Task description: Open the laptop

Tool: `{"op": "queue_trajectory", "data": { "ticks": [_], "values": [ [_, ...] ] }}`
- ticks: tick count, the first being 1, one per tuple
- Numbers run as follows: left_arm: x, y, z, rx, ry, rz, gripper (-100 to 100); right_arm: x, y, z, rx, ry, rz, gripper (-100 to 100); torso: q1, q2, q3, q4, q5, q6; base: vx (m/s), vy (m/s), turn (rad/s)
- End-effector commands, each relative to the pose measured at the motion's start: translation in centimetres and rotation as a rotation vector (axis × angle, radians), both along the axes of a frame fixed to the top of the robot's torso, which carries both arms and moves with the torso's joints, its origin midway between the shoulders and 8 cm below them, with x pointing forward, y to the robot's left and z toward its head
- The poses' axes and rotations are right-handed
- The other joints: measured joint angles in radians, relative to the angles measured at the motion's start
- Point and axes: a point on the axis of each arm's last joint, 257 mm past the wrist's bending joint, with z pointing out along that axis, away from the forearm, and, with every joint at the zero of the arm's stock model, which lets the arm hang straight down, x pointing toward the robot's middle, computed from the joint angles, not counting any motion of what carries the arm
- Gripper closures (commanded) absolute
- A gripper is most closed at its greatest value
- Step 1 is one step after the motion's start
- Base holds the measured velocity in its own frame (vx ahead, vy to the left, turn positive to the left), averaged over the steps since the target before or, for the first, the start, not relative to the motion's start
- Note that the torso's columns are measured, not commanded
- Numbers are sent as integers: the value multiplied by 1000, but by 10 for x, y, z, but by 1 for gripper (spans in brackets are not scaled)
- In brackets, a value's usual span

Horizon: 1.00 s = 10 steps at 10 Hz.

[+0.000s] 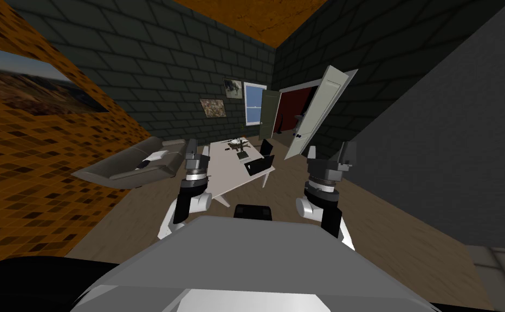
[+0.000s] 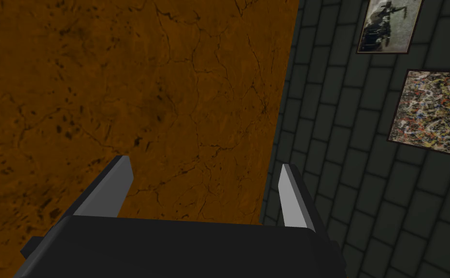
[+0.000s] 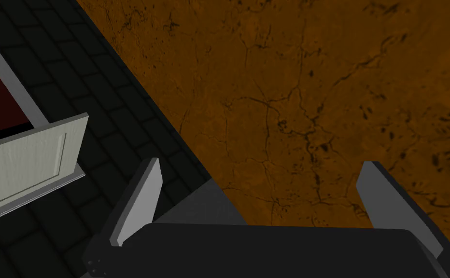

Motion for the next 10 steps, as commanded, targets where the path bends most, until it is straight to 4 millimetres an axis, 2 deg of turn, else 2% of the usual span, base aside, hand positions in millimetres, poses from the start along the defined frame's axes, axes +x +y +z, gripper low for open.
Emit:
{"op": "queue_trajectory", "data": {
  "ticks": [1, 9, 10],
  "values": [
    [0, 0, 0, 0, 0, 0, 0, 0, 0, 0, 0, 0, 0, 0, 0, 40, -82, 41, 0, 0, 0, 0, 0],
    [0, 0, 0, 0, 0, 0, 0, 0, 0, 0, 0, 0, 0, 0, 0, 618, -1234, 617, 0, 0, 0, 0, 0],
    [4, -1, -5, 25, 25, -4, -100, 0, 0, 0, 0, 0, 0, 0, 0, 691, -1382, 691, 0, 0, 14, -27, -5]
  ]
}}
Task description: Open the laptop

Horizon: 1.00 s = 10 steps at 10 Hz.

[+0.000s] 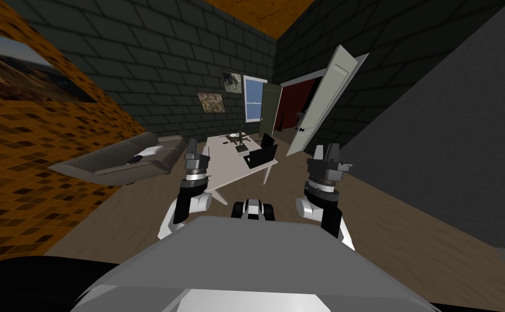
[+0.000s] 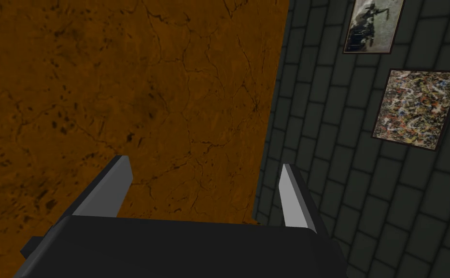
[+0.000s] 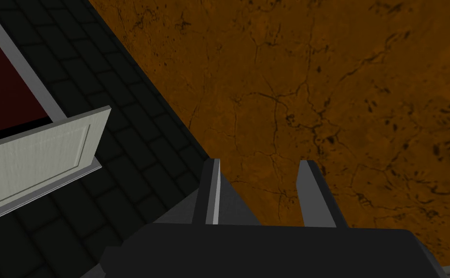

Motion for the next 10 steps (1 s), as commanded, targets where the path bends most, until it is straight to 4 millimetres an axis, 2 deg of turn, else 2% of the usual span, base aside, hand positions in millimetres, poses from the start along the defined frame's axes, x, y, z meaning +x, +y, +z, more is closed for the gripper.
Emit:
{"op": "queue_trajectory", "data": {
  "ticks": [1, 10],
  "values": [
    [9, -1, -13, 43, 56, -2, -100, 0, 0, 0, 0, 1, 0, 0, -1, 33, -69, 33, 0, 0, 39, -72, -9],
    [47, 30, -92, 89, 348, 95, -100, 0, 0, 0, 0, 1, 0, 0, 1, 48, -93, 47, 0, 0, 54, -136, -10]
  ]
}}
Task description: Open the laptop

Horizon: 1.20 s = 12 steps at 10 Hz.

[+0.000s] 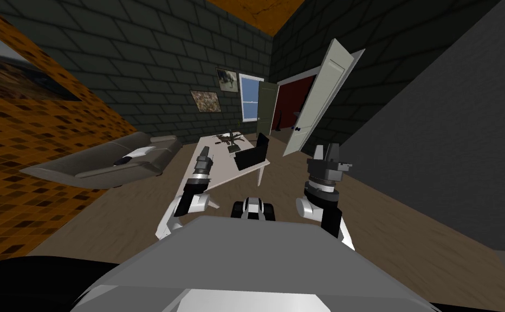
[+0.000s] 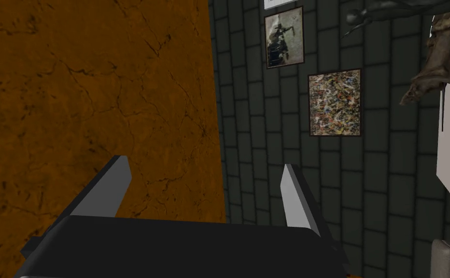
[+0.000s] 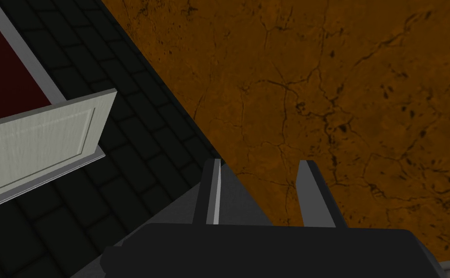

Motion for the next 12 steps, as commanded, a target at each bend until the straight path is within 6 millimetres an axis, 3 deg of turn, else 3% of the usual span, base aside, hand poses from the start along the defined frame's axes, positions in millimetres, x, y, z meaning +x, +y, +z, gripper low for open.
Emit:
{"op": "queue_trajectory", "data": {
  "ticks": [1, 5, 12],
  "values": [
    [7, 11, -26, 17, 86, 31, -100, 0, 0, 0, 0, 0, 0, 0, -2, -1, 0, 0, 0, 0, 62, -135, -8],
    [17, 28, -65, 64, 224, 75, -100, 0, 0, 0, 0, 0, 0, 0, -1, -2, -1, -1, 0, 0, 72, -132, -11],
    [20, 51, -107, 109, 368, 130, -100, 0, 0, 0, 0, 0, 0, 0, -1, -2, -1, -1, 0, 0, 34, -93, -7]
  ]
}}
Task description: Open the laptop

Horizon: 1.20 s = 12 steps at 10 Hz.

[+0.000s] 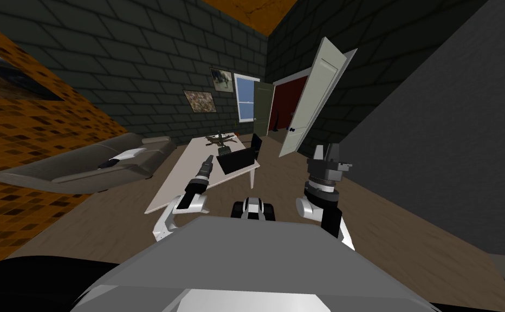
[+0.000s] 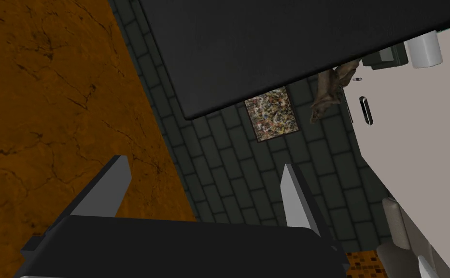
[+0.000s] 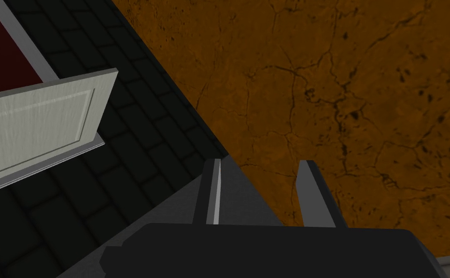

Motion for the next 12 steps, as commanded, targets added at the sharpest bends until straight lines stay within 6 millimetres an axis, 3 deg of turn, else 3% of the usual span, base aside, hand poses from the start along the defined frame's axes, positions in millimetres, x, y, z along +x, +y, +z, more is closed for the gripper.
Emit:
{"op": "queue_trajectory", "data": {
  "ticks": [1, 3, 6, 7, 10, 11, 12],
  "values": [
    [-1, 11, -20, 22, 71, 28, -100, 0, 0, 0, 0, 0, 0, 0, -2, 0, 0, 0, 0, 0, 51, -102, -9],
    [-2, 18, -30, 34, 108, 43, -100, 0, 0, 0, 0, 0, 0, 0, -2, 0, 0, 0, -1, 0, 43, -107, -6],
    [-2, 16, -24, 33, 95, 40, -100, 0, 0, 0, 0, 0, 0, 0, 5, -2, -1, 0, 1, 0, 64, -10, -13],
    [-2, 17, -24, 32, 96, 41, 100, 0, 0, 0, 0, 0, 0, 0, 3, 0, 0, 0, 1, 0, 10, 2, 3],
    [-10, 20, -15, -9, 127, 49, 100, 0, 0, 0, 0, 0, 0, 0, 2, -2, -1, -1, 1, 0, 44, 35, -55],
    [-11, 24, -21, -14, 152, 61, 100, 0, 0, 0, 0, 0, 0, 0, 2, -3, -2, -1, 1, 1, 40, 37, -30],
    [-15, 22, -13, -31, 152, 55, 100, 0, 0, 0, 0, 0, 0, 0, 2, -3, -1, -2, 1, 0, 49, 45, -54]
  ]
}}
